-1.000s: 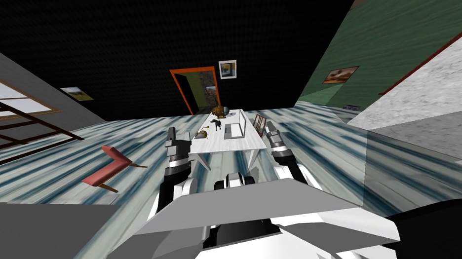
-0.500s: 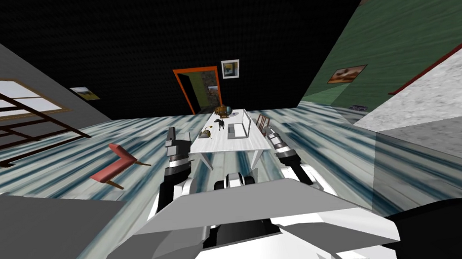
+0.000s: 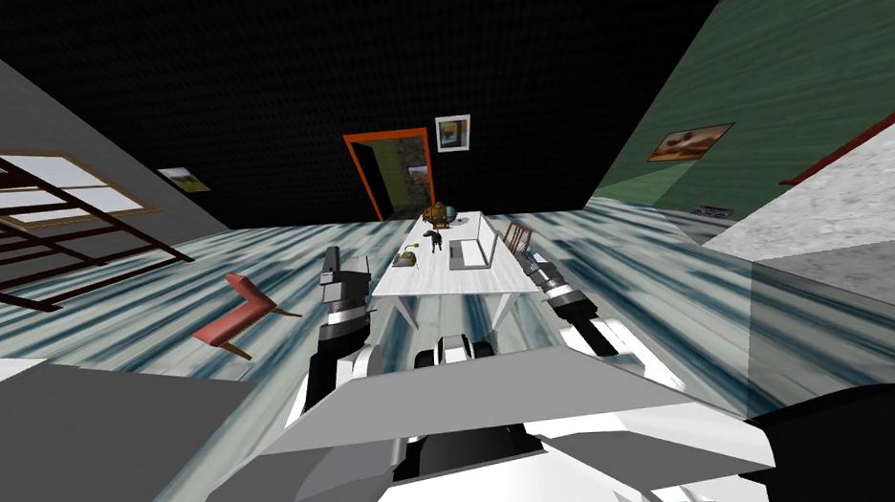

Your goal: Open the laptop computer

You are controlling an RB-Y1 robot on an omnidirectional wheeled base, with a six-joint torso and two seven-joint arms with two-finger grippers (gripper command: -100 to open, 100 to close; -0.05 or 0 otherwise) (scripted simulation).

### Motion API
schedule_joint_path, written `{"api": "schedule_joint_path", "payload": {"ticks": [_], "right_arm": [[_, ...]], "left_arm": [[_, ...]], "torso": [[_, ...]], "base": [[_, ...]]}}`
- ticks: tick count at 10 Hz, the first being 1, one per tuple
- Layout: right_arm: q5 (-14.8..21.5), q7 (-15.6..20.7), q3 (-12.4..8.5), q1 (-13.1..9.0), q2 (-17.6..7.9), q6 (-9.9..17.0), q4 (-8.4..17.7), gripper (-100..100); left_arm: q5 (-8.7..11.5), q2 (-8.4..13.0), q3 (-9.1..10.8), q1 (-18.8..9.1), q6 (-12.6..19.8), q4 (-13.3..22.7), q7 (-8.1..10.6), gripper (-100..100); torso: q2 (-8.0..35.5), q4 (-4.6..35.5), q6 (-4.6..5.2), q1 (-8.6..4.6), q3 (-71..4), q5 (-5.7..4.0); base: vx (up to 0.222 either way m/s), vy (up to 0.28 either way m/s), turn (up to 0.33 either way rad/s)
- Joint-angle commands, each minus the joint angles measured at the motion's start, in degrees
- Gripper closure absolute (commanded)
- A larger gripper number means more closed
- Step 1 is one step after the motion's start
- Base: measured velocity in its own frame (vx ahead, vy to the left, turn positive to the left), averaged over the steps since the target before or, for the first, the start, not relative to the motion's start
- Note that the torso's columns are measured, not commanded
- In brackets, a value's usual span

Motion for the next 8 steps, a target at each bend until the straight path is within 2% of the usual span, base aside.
{"api": "schedule_joint_path", "payload": {"ticks": [1,8], "right_arm": [[3.44,2.62,-1.37,-0.64,-2.11,1.86,1.57,-100],[14.07,12.91,-6.98,-0.72,-10.09,7.61,7.71,-100]], "left_arm": [[0.00,0.00,0.00,0.00,0.00,0.00,0.00,0],[0.00,0.00,0.00,0.00,0.00,0.00,0.00,0]], "torso": [[0.01,0.00,0.01,-0.05,0.01,-0.01],[0.04,0.01,0.01,0.00,0.02,0.00]], "base": [[0.019,0.061,0.069],[0.034,0.082,0.124]]}}
